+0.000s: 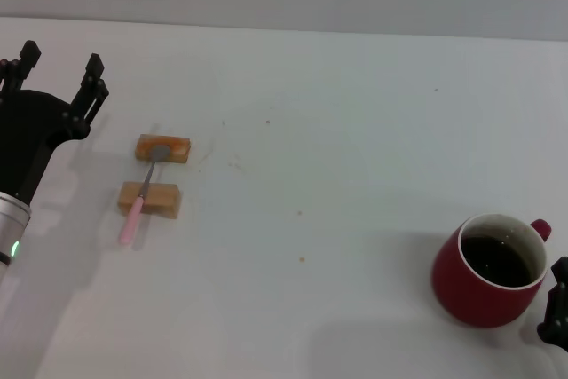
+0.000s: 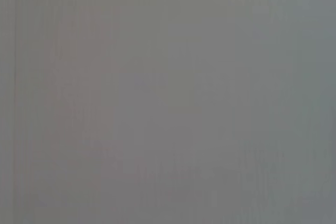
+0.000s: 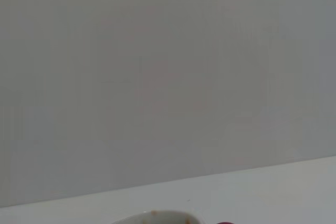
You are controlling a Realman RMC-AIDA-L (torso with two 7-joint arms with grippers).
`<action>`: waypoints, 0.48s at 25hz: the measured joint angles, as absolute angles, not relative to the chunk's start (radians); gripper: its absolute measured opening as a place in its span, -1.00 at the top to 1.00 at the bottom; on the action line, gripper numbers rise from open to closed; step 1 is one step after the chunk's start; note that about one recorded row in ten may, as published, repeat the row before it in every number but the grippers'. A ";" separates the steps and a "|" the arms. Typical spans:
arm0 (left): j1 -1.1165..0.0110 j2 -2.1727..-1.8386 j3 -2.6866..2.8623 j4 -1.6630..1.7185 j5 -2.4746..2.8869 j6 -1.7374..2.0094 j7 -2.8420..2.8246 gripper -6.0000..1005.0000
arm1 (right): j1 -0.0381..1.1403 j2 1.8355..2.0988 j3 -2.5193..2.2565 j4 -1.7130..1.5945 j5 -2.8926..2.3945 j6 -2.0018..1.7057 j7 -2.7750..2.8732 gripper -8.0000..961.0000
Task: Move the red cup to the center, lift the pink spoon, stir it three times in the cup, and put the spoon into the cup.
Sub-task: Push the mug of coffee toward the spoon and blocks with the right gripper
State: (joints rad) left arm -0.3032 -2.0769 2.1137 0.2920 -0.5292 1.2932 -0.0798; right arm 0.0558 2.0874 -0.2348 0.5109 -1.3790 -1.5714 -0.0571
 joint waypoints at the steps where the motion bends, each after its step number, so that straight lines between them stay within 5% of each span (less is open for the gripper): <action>1: -0.303 -2.077 2.114 0.292 -0.529 1.293 -0.080 -0.55 | 0.058 2.087 -0.235 0.511 -1.379 -1.570 -0.057 0.98; 12: -0.297 -2.077 2.114 0.292 -0.529 1.295 -0.080 -0.55 | 0.086 2.086 -0.236 0.509 -1.379 -1.516 -0.057 0.98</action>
